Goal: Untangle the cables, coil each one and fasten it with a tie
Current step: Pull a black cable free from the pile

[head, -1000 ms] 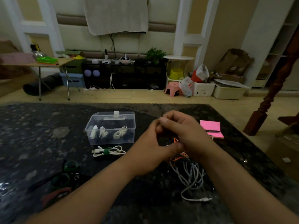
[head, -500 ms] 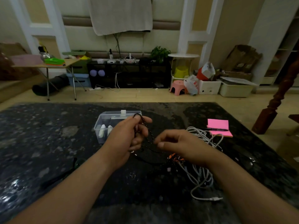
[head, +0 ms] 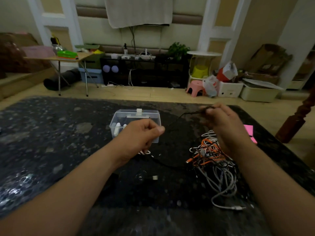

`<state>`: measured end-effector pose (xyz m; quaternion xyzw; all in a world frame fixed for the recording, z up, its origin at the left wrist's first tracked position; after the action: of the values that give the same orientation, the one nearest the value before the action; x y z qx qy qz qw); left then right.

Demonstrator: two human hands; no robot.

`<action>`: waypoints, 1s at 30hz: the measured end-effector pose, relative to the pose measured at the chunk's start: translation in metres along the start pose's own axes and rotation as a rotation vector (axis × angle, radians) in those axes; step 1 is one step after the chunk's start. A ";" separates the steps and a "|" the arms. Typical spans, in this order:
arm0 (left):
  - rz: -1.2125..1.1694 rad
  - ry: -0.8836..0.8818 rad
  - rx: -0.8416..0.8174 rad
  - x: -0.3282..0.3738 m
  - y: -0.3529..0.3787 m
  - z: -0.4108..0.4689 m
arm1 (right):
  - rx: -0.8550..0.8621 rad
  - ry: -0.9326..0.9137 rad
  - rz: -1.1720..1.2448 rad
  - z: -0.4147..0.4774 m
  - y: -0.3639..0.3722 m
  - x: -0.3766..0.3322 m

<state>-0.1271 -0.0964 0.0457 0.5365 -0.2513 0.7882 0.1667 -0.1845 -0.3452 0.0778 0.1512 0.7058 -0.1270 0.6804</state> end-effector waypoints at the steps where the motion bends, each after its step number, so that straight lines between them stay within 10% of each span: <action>1: 0.010 -0.004 -0.020 -0.003 -0.002 -0.002 | 0.031 0.020 0.081 0.003 -0.009 -0.001; 8: -0.072 -0.043 -0.071 -0.025 -0.010 -0.007 | 0.160 0.173 0.531 0.017 -0.069 0.011; 15: -0.193 -0.129 0.059 -0.036 -0.004 -0.001 | -0.030 0.252 0.389 0.006 -0.018 0.016; 22: -0.685 -0.246 0.260 -0.035 0.004 0.004 | 0.414 -0.141 -0.736 -0.020 0.012 0.011; 27: -0.840 -0.268 0.287 -0.031 0.006 0.005 | -0.305 -0.209 -0.994 -0.046 0.093 0.050; 30: -0.936 -0.279 0.302 -0.027 0.004 0.003 | -0.435 -0.181 -1.192 -0.046 0.105 0.087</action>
<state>-0.1170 -0.1016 0.0207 0.7099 0.1126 0.5774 0.3872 -0.1889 -0.2274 -0.0047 -0.4199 0.6181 -0.3496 0.5652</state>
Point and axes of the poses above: each hand's wrist, its own z-axis towards the middle knuckle, its own y-axis out of the palm, x = y × z, the point moved 6 cm from there along z, towards the middle knuckle, and after that the axes turned 15 degrees about y, right-handed, at the moved point
